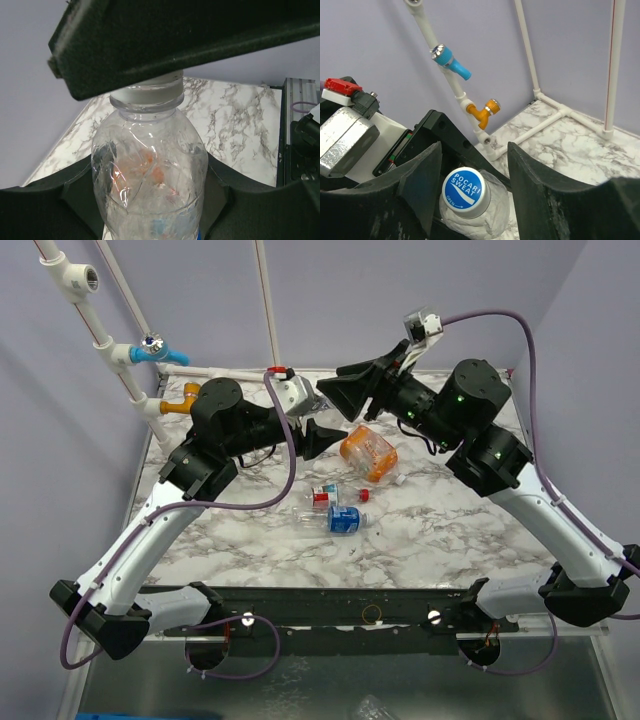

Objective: Unscrew the bottle caps
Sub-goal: Unscrew the bottle cap from the plastic bottle.

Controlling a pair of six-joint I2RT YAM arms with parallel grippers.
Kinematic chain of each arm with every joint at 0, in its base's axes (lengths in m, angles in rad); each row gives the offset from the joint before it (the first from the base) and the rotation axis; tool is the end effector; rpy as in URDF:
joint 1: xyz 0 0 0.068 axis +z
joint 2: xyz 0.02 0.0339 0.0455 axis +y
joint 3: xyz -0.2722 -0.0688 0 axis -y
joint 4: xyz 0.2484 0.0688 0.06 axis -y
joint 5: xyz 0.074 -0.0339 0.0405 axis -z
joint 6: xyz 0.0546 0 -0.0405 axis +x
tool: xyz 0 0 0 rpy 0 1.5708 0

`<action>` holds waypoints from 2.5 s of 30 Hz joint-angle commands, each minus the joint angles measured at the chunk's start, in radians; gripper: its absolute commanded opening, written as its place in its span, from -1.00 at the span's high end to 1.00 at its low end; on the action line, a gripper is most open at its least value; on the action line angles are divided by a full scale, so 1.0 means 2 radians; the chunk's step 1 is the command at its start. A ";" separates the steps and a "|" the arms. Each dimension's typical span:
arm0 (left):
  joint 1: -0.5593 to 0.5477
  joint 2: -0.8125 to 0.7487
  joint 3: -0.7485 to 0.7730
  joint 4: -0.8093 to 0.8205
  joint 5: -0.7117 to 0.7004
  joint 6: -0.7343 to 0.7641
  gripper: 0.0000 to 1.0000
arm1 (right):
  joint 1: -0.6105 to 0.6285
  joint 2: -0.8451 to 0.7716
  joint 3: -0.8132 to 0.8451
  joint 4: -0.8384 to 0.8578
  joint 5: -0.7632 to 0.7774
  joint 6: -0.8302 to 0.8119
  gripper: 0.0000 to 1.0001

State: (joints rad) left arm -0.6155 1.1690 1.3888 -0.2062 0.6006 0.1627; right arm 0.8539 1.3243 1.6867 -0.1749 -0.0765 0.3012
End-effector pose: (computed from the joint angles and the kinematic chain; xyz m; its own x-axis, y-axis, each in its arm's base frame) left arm 0.1960 -0.1764 0.4784 0.1628 0.0485 -0.9855 0.9235 0.3440 0.1696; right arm 0.1879 0.2219 0.5456 -0.1207 0.3118 -0.9425 -0.8013 0.5299 0.2779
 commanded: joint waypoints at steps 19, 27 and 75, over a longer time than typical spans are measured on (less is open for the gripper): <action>0.001 -0.001 0.030 0.026 0.260 -0.153 1.00 | 0.001 -0.052 -0.024 0.050 -0.241 -0.079 0.99; 0.001 0.008 0.041 0.033 0.390 -0.230 1.00 | 0.001 -0.061 -0.028 0.067 -0.520 -0.064 0.99; 0.005 -0.012 -0.020 0.013 0.006 -0.059 1.00 | 0.001 0.006 0.015 -0.027 -0.011 -0.025 0.94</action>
State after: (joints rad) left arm -0.6067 1.1511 1.3373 -0.2047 0.4839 0.0975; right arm 0.8566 1.3922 1.7493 -0.2916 -0.0334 0.3016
